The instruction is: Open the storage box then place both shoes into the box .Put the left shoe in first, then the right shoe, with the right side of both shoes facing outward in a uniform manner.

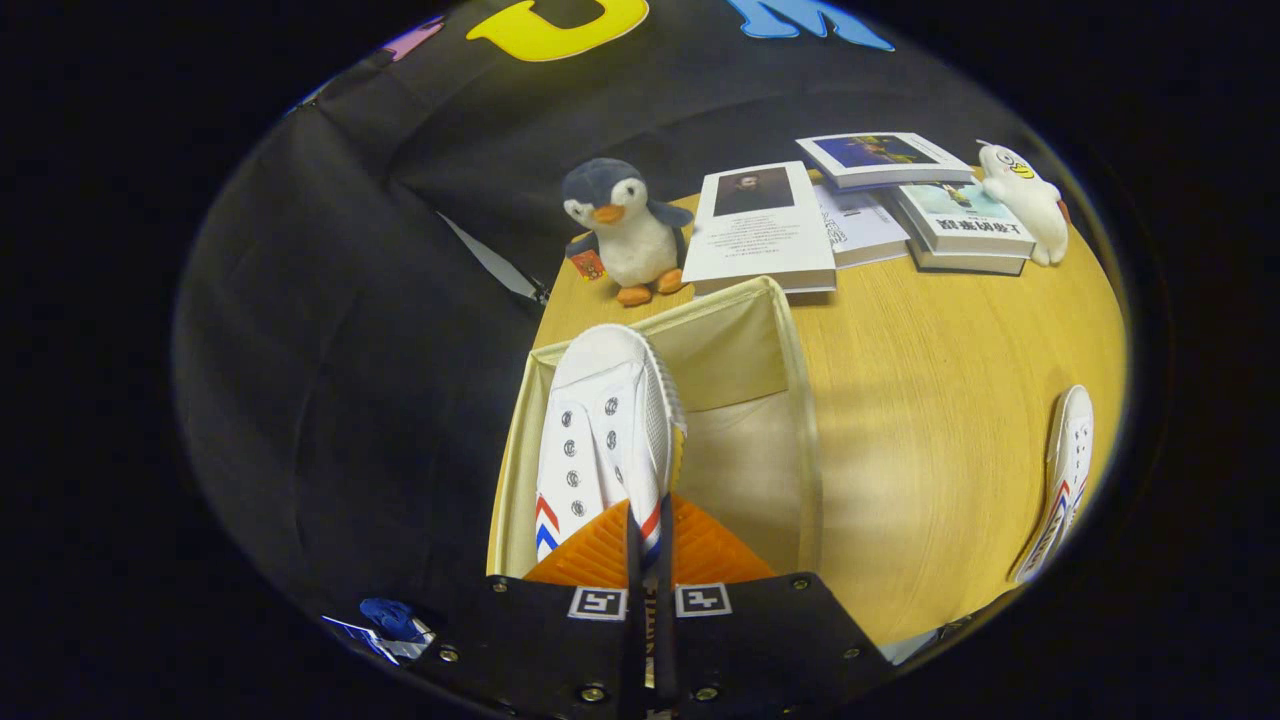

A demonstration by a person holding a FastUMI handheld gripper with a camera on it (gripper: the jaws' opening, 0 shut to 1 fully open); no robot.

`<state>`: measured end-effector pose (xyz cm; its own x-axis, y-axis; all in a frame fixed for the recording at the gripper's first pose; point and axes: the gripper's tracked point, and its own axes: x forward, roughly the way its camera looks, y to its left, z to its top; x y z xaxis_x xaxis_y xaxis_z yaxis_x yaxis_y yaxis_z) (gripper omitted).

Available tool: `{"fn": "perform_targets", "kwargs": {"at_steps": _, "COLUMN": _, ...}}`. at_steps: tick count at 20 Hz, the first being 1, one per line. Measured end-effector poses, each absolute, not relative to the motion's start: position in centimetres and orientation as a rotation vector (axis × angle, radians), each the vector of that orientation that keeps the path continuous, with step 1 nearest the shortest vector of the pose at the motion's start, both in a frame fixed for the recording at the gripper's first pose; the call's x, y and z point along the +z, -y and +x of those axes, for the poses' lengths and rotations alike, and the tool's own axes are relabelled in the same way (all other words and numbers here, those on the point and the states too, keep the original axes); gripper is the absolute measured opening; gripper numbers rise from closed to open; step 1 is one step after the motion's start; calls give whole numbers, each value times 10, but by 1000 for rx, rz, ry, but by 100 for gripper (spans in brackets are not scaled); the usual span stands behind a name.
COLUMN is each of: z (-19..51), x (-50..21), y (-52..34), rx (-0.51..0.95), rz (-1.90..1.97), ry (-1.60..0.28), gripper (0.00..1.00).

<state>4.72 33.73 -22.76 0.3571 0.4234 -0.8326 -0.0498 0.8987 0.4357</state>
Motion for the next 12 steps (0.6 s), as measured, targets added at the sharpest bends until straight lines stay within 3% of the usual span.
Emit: {"fn": "perform_targets", "kwargs": {"at_steps": 12, "z": 35, "x": -282, "y": -371, "rx": 223, "rz": 349, "ry": -1253, "gripper": 3}}
